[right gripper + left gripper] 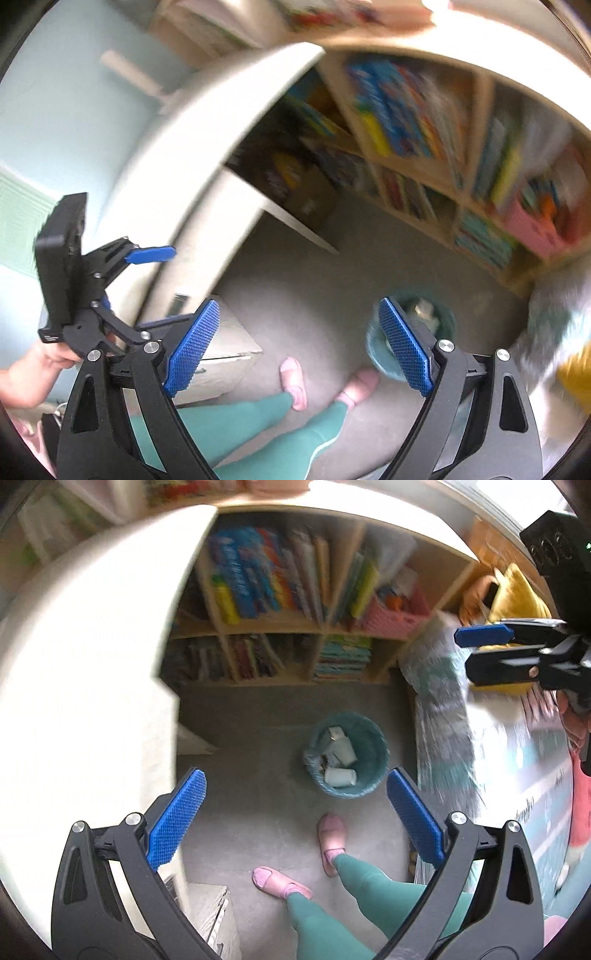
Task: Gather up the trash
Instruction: 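Move both open tools back over the empty table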
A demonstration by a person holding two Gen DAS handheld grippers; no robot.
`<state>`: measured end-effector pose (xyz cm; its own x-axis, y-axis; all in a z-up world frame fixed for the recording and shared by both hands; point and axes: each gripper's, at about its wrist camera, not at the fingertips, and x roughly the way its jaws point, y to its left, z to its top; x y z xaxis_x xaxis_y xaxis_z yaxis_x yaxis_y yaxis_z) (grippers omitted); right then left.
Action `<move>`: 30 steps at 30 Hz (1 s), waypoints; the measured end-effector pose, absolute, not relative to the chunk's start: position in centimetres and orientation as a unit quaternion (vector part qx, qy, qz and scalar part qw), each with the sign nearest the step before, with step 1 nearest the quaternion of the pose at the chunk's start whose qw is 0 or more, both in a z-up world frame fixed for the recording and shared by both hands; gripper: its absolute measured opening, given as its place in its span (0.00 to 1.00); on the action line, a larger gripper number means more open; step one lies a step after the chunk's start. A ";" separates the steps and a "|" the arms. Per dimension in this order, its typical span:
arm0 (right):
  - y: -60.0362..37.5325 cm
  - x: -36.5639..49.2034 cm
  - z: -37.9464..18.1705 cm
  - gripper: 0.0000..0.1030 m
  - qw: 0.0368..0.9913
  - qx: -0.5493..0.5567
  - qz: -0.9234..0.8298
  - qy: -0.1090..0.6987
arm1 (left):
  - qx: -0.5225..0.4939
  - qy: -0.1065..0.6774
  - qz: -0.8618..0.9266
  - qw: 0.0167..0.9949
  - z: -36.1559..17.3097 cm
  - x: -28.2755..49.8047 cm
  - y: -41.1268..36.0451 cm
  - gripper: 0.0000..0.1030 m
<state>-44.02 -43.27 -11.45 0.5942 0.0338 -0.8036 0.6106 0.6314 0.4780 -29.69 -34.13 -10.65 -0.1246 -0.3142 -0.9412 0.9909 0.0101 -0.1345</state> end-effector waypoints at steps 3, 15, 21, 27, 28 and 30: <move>-42.7 -39.7 -9.3 0.86 0.825 0.361 -0.143 0.411 | 0.349 0.454 -0.575 0.584 -9.1 -26.7 -31.7 0.93; -36.9 -21.9 -4.7 0.86 0.864 0.244 0.032 0.439 | 0.236 0.488 -0.427 0.724 -5.8 -15.5 -19.5 0.93; -32.0 -14.9 -4.4 0.86 0.857 0.199 0.106 0.464 | 0.189 0.500 -0.347 0.771 -5.2 -13.1 -13.1 0.93; -25.9 -9.3 -3.4 0.86 0.848 0.155 0.176 0.475 | 0.118 0.500 -0.264 0.817 -4.7 -11.3 -6.0 0.93; -24.8 -8.5 -3.3 0.86 0.847 0.147 0.185 0.476 | 0.106 0.500 -0.249 0.822 -4.7 -10.9 -4.9 0.93; -23.2 -7.3 -3.0 0.86 0.847 0.137 0.195 0.475 | 0.084 0.498 -0.219 0.835 -4.6 -10.1 -2.3 0.93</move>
